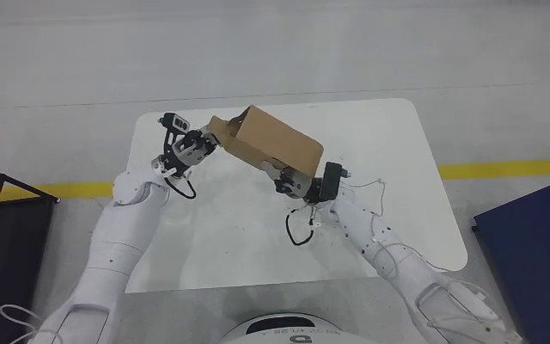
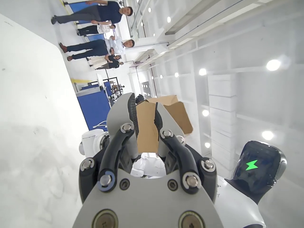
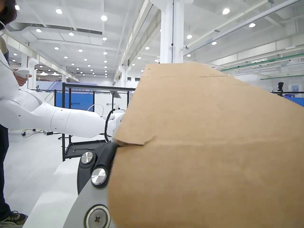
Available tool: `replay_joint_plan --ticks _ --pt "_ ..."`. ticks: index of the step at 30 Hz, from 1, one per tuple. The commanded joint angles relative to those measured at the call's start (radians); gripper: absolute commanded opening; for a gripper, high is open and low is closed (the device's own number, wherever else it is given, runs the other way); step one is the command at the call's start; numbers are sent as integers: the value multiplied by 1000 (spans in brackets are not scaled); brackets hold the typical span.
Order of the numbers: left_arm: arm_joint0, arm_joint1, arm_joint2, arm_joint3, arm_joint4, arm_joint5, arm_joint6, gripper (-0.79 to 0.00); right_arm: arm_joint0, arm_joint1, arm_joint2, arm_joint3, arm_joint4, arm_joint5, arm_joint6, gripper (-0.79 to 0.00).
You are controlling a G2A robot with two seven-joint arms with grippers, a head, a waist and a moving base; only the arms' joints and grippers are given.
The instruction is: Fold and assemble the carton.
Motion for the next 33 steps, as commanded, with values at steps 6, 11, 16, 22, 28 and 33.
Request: replay_joint_plan --ticks 6,11,16,22,28,33 --pt "-16 -2 4 -3 20 -11 -27 -554 18 -2 -20 40 18 17 -17 -785" --pt "-12 -1 -5 -9 20 -15 -34 -545 25 -2 -32 52 52 20 -20 -785" --pt "3 2 -25 -11 4 -19 -43 -542 33 1 -43 57 89 18 -18 -785" --pt "14 5 -49 -12 -7 -14 -44 -539 42 5 -65 59 121 10 -10 -785" --pt "10 2 -41 -25 7 -7 -40 -551 54 9 -94 59 143 -2 2 -785" --pt "8 1 -30 -38 29 -5 -38 -554 61 12 -115 69 156 0 0 -785"
